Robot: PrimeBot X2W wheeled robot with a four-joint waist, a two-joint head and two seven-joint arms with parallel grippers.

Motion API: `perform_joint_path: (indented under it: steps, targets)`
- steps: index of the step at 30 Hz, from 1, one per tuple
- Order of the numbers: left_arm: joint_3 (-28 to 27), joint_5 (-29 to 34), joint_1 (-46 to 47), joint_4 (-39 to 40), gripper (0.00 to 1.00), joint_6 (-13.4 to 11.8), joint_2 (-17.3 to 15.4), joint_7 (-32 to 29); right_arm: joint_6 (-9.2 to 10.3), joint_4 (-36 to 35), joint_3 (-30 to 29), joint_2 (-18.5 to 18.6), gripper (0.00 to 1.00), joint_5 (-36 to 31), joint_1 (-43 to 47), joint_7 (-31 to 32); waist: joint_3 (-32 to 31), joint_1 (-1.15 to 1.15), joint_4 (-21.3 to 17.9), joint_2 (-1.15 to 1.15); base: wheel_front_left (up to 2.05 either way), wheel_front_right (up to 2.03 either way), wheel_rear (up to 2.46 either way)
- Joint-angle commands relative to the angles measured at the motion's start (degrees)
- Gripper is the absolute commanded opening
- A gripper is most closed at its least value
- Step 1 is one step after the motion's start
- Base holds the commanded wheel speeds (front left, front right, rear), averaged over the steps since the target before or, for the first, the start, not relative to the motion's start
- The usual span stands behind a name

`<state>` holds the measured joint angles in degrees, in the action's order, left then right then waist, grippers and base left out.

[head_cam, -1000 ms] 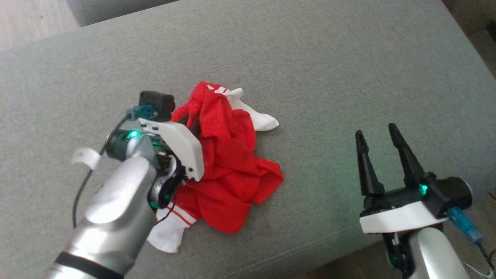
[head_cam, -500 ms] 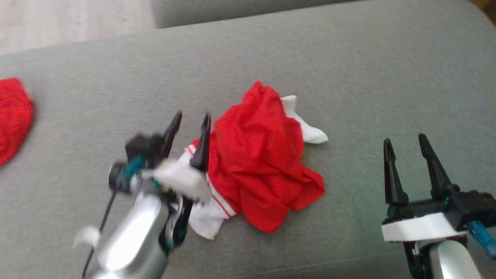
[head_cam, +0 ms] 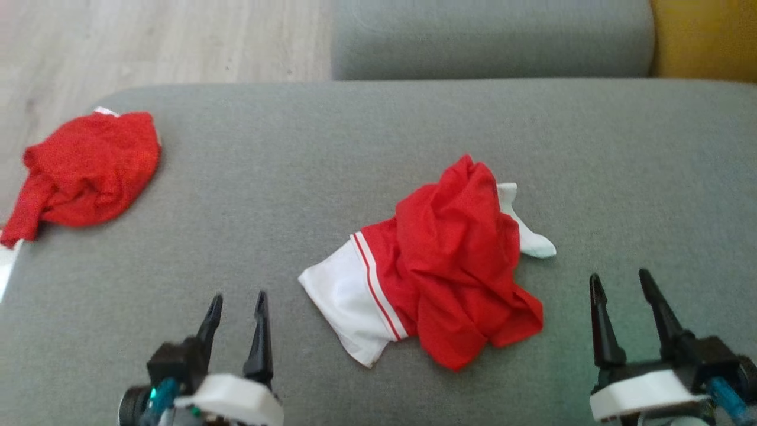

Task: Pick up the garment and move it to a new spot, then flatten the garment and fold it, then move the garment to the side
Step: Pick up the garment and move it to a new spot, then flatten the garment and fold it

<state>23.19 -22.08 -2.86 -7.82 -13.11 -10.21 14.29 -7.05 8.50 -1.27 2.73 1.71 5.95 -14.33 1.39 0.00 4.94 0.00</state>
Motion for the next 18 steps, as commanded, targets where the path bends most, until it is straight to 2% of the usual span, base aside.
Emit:
perform_joint_path:
  steps: [1,11,18]
  targets:
    - [-3.3,1.2,0.8,2.4,1.00,0.6,0.5,0.7,-0.44,-1.3,1.0,0.4,1.00,0.3,-0.8,-0.4,-1.6,0.00,1.3,0.00,0.00,0.00,0.00]
    - [-8.4,6.7,-3.4,3.3,1.00,5.1,4.1,0.7,-0.44,-0.1,1.6,0.2,1.00,0.6,-0.4,-0.5,-2.2,0.00,1.9,0.00,0.00,0.00,0.00]
    - [-10.8,8.4,-3.7,2.9,1.00,7.0,5.2,0.7,-0.44,0.2,2.1,0.2,1.00,0.7,-0.6,-0.6,-1.9,0.00,1.6,0.00,0.00,0.00,0.00]
